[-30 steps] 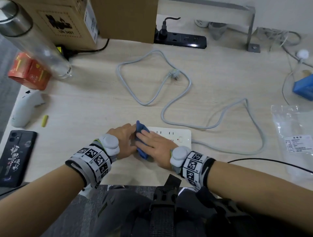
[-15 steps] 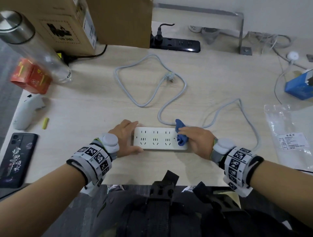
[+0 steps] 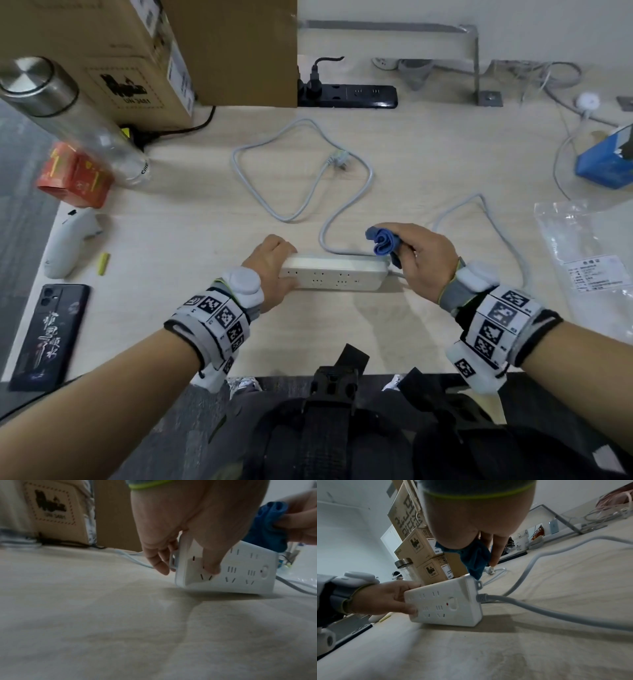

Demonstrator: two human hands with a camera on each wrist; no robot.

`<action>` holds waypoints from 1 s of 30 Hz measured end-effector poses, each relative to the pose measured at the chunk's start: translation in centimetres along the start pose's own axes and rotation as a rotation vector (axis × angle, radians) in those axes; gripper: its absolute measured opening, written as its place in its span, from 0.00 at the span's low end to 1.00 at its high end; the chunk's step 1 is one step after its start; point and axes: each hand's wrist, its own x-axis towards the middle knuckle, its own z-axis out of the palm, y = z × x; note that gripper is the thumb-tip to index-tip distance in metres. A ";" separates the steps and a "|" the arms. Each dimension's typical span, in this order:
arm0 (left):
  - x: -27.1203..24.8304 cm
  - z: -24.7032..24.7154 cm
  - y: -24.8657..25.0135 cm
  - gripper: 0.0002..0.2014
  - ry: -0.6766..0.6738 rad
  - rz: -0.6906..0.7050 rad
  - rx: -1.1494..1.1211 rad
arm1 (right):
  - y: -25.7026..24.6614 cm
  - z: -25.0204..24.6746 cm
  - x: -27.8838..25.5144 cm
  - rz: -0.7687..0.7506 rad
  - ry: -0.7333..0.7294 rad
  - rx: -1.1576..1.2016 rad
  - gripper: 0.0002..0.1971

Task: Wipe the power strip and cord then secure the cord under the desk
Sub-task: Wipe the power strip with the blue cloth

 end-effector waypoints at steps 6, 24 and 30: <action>-0.8 0.6 -1.1 0.17 0.019 -0.096 -0.087 | 0.5 2.1 -2.3 -0.212 -0.146 -0.134 0.17; -1.7 2.5 -1.7 0.11 0.065 -0.066 -0.307 | -4.9 11.2 0.5 -0.562 -0.394 -0.296 0.22; -1.6 2.2 -1.8 0.10 0.067 -0.172 -0.261 | -3.1 8.6 0.4 -0.591 -0.444 -0.306 0.23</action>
